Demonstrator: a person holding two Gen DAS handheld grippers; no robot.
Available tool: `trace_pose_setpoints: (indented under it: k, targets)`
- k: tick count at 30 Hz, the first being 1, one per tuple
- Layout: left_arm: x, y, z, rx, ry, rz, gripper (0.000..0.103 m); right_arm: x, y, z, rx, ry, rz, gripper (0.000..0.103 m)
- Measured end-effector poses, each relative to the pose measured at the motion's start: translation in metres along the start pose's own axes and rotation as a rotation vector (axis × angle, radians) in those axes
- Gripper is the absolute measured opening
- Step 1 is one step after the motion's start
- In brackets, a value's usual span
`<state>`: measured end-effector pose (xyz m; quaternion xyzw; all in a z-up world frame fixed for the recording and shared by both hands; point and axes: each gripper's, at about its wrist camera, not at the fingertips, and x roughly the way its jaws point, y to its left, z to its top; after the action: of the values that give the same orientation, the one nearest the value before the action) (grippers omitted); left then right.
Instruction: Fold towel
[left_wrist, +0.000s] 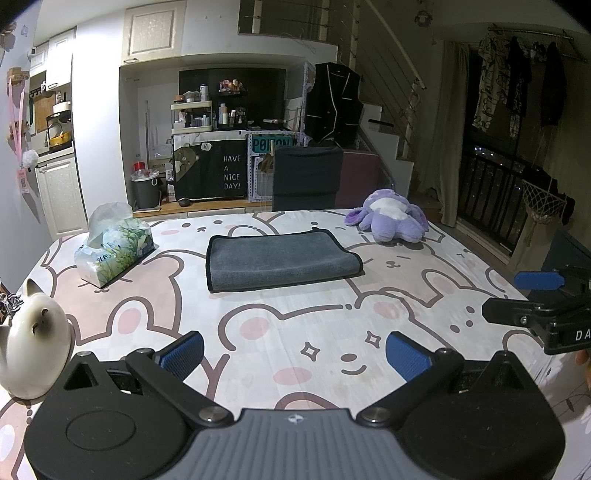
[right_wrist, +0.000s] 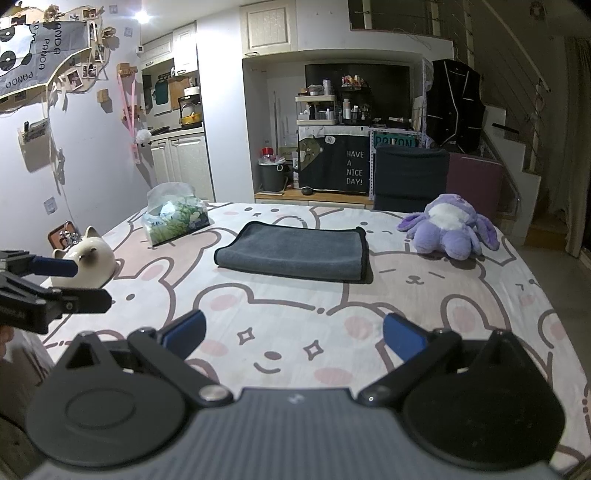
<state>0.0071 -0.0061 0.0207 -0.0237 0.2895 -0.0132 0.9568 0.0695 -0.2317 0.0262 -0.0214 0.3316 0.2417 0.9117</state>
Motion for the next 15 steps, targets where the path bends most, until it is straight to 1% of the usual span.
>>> trace_pose_setpoints:
  k: [15]
  targets:
    - [0.0004, -0.0006, 0.0001, 0.000, 0.000, 0.000, 0.103, -0.0002, 0.0002, -0.0003, 0.001, 0.000, 0.001, 0.103]
